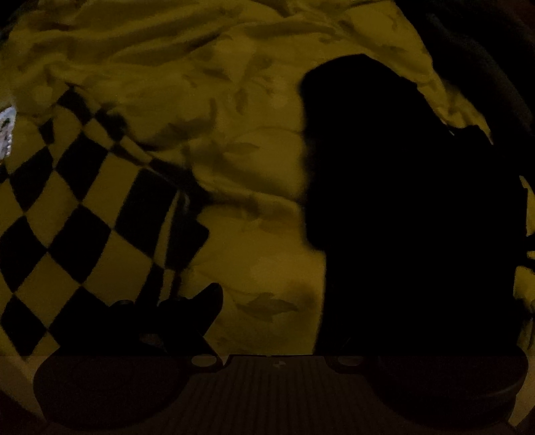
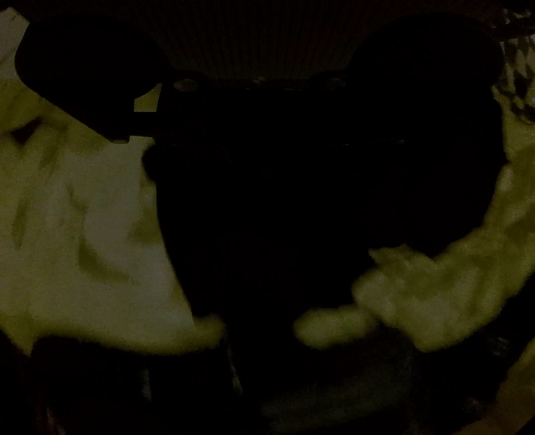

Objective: Fold large clothes
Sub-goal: 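Open the right gripper to release the sheet and press it down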

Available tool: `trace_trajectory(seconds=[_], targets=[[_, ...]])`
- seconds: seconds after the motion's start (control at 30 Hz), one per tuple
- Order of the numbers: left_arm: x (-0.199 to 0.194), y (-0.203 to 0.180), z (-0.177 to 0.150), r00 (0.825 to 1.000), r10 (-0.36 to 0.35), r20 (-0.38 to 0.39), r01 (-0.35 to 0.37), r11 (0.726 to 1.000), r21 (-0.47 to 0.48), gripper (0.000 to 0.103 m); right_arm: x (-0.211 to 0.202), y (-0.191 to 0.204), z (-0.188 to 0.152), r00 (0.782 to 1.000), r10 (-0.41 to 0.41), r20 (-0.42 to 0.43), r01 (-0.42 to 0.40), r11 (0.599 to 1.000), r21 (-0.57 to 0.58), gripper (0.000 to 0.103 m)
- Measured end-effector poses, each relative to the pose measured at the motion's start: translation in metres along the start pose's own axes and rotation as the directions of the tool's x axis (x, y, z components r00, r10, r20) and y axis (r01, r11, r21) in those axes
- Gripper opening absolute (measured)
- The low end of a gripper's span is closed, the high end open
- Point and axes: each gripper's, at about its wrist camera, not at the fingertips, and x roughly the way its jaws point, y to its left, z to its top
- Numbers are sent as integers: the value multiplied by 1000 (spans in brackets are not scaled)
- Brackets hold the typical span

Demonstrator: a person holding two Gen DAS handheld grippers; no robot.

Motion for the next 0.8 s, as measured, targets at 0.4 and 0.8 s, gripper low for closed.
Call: trace_trajectory(seconds=[0.4,0.8], targets=[[0,22,-12,999,38,-13,-38,999,-8,103,-41,-27,-24,999,12,49,-13,999,30,74],[-22,-3,-23,999,15,41,-20,993,118,103,-174,-89,-65,934,-80,348,137,980,-143,82]])
